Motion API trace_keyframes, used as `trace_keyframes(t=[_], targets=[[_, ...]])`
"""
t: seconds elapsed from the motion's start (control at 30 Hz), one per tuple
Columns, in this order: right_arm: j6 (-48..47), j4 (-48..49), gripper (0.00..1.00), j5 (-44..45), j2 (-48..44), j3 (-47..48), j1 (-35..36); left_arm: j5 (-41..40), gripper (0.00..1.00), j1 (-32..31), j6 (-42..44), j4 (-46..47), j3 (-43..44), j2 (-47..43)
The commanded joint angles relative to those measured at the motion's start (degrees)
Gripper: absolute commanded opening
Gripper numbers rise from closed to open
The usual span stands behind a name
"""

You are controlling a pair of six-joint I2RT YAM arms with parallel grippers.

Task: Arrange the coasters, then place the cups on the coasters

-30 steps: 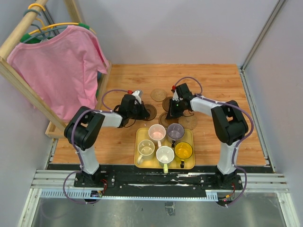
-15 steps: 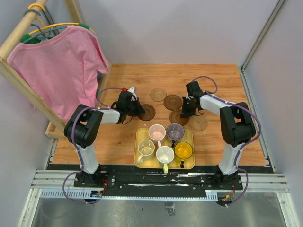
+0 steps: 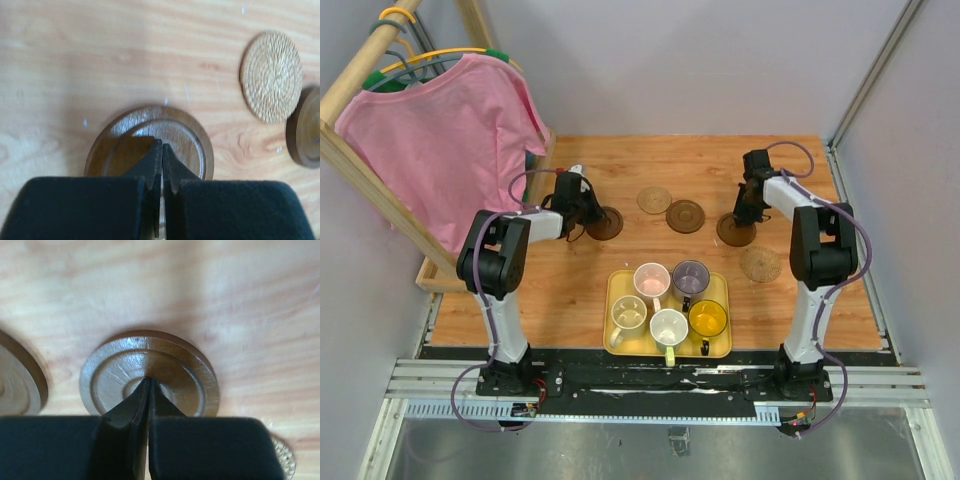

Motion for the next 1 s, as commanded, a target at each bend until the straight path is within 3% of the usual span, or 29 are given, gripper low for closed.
trace_keyframes(t=[0.0, 0.37, 0.6, 0.97], targets=[[-2.84, -2.76, 0.01, 2.20, 5.75, 8.38, -1.00, 0.00, 0.01, 1.30, 0.57, -1.96, 6.74, 4.27], [-5.31, -4.12, 0.01, 1.08, 14.22, 22.64, -1.00, 5.28, 0.01, 2.74, -0.02, -3.52, 18.93, 13.57], [-6.32, -3.54, 0.01, -1.90, 13.96, 24.74, -0.94, 9.87, 0.01, 2.75, -0.92, -3.29, 24.48, 17.77], [-11.61, 2.59, 0.02, -2.73, 0.65, 15.10, 2.52, 10.80, 0.01, 2.75, 1.65, 1.17, 16.90, 4.83]])
